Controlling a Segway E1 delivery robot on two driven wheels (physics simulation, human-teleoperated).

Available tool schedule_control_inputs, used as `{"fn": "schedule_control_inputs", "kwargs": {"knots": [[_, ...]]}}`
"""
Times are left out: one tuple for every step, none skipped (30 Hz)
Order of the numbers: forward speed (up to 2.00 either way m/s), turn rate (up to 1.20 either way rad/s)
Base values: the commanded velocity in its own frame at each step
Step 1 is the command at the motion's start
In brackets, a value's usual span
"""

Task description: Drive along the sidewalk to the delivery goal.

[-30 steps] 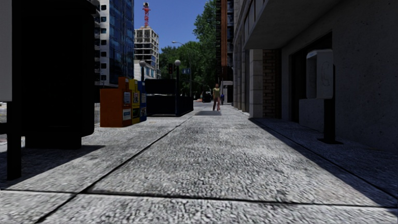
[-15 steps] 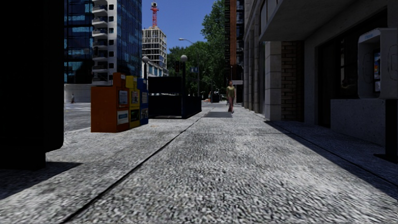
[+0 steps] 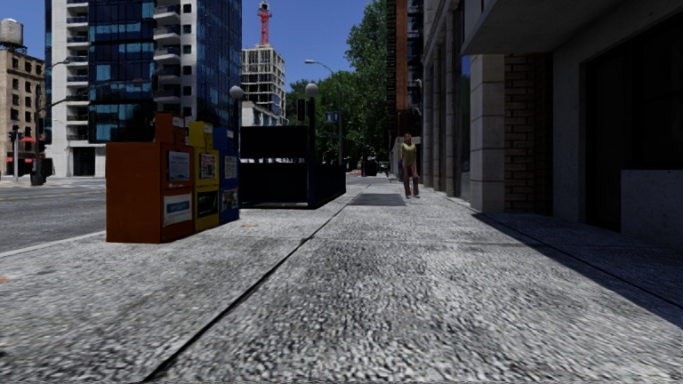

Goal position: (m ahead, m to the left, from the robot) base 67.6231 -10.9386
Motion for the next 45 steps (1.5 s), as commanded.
{"fn": "schedule_control_inputs", "kwargs": {"knots": [[2.0,0.0],[2.0,0.0],[2.0,0.0],[2.0,0.0],[2.0,0.0],[2.0,0.0],[2.0,0.0],[2.0,0.0],[2.0,0.0],[2.0,0.0],[2.0,0.0],[2.0,0.0],[2.0,0.0],[2.0,0.0],[2.0,0.0],[2.0,0.0],[2.0,0.0],[2.0,0.0],[2.0,0.0],[2.0,0.0],[2.0,0.0],[2.0,0.0],[2.0,0.0],[2.0,0.0],[2.0,0.0],[2.0,0.0],[2.0,0.0],[2.0,0.0],[2.0,0.0],[2.0,0.0],[2.0,0.0],[2.0,0.0],[2.0,-0.01],[2.0,-0.05],[2.0,-0.05],[2.0,-0.07],[2.0,-0.11],[2.0,-0.17],[2.0,-0.2],[2.0,-0.2],[2.0,-0.21],[2.0,-0.21],[2.0,-0.21],[2.0,-0.22],[2.0,-0.22]]}}
